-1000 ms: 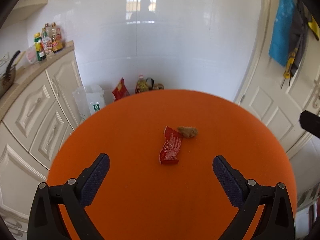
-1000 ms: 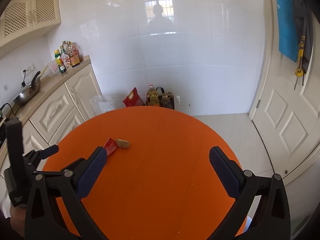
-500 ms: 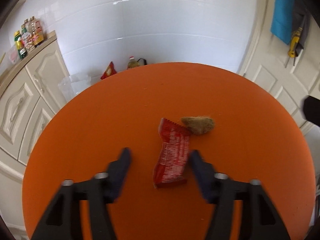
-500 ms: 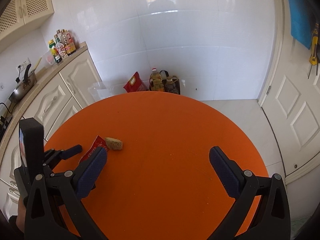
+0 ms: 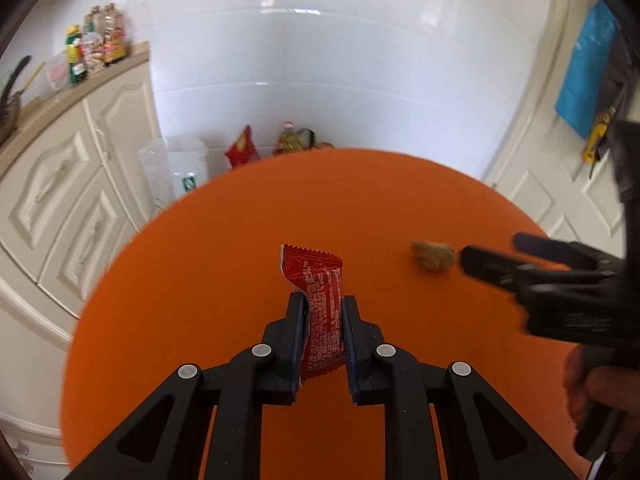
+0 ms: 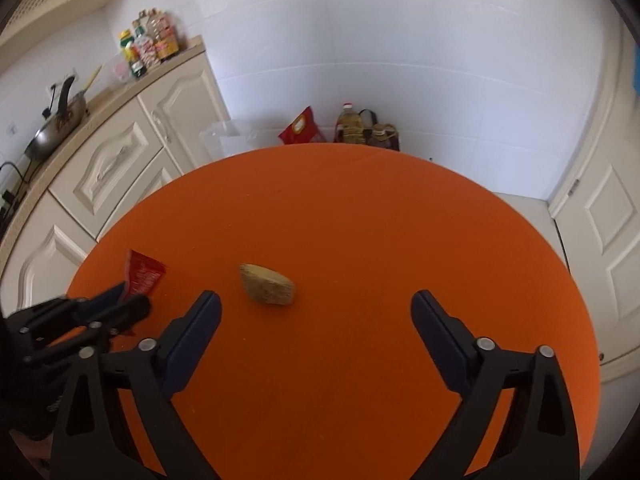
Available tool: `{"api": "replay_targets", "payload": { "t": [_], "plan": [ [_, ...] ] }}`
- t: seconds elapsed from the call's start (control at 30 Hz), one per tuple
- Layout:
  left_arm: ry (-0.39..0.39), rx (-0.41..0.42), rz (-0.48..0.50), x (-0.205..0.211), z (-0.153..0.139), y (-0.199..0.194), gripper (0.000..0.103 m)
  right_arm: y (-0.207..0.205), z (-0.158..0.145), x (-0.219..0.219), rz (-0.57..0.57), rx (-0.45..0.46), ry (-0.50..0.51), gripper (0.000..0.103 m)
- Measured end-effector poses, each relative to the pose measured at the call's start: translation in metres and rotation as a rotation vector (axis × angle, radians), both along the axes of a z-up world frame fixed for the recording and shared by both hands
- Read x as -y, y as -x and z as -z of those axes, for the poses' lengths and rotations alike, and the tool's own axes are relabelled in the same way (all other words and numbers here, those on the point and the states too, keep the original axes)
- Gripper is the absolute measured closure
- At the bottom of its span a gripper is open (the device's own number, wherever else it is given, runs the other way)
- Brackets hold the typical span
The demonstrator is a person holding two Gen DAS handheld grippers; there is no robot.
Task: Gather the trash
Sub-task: 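Grasp the red wrapper with the left gripper while the right grasps the brown crumb, then carry the red wrapper and crumb over the bucket and open both grippers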
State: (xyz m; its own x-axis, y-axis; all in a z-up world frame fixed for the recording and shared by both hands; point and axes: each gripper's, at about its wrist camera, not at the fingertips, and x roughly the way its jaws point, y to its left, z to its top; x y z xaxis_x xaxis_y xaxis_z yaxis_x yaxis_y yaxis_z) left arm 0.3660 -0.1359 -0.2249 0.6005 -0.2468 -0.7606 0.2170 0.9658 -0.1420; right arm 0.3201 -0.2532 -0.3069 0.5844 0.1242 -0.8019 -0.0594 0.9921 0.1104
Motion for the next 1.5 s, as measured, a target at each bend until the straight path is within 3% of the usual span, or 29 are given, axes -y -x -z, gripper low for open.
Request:
{"api": "replay_targets", "payload": {
  "t": [0.13, 0.23, 0.33, 0.53, 0.8, 0.83, 0.93, 1.13, 1.17, 1.27, 1.5],
  "plan": [
    [0.007, 0.003, -0.073, -0.008, -0.008, -0.019, 0.089, -0.014, 0.015, -0.024, -0.038, -0.016, 0.037, 0.021],
    [0.015, 0.005, -0.079, -0.005, -0.008, -0.036, 0.089, -0.016, 0.026, -0.037, -0.039, -0.006, 0.097, 0.041],
    [0.024, 0.007, -0.081, -0.009, -0.006, -0.043, 0.089, -0.011, 0.027, -0.041, -0.049, 0.018, 0.109, 0.071],
    [0.041, 0.028, -0.07, 0.005, -0.007, -0.039, 0.089, 0.01, 0.015, -0.028, -0.048, 0.018, 0.033, 0.071],
    [0.062, 0.094, 0.0, 0.008, -0.027, -0.009, 0.089, 0.083, -0.039, 0.009, 0.004, 0.119, -0.02, 0.071],
    [0.065, 0.105, 0.01, 0.001, -0.033, 0.024, 0.089, 0.092, -0.047, 0.013, 0.014, 0.134, -0.026, 0.071],
    [0.067, 0.149, 0.05, -0.001, -0.052, 0.074, 0.089, 0.127, -0.075, 0.029, 0.051, 0.196, -0.034, 0.071],
    [0.06, 0.233, 0.137, 0.014, -0.082, 0.19, 0.089, 0.186, -0.117, 0.066, 0.114, 0.288, -0.037, 0.071],
    [0.059, 0.246, 0.155, 0.02, -0.087, 0.193, 0.089, 0.198, -0.123, 0.073, 0.129, 0.305, -0.036, 0.071],
    [0.065, 0.278, 0.213, 0.039, -0.097, 0.266, 0.089, 0.23, -0.138, 0.094, 0.176, 0.343, -0.032, 0.071],
    [0.089, 0.326, 0.361, 0.078, -0.106, 0.298, 0.089, 0.304, -0.16, 0.156, 0.33, 0.404, -0.012, 0.071]
  ]
}}
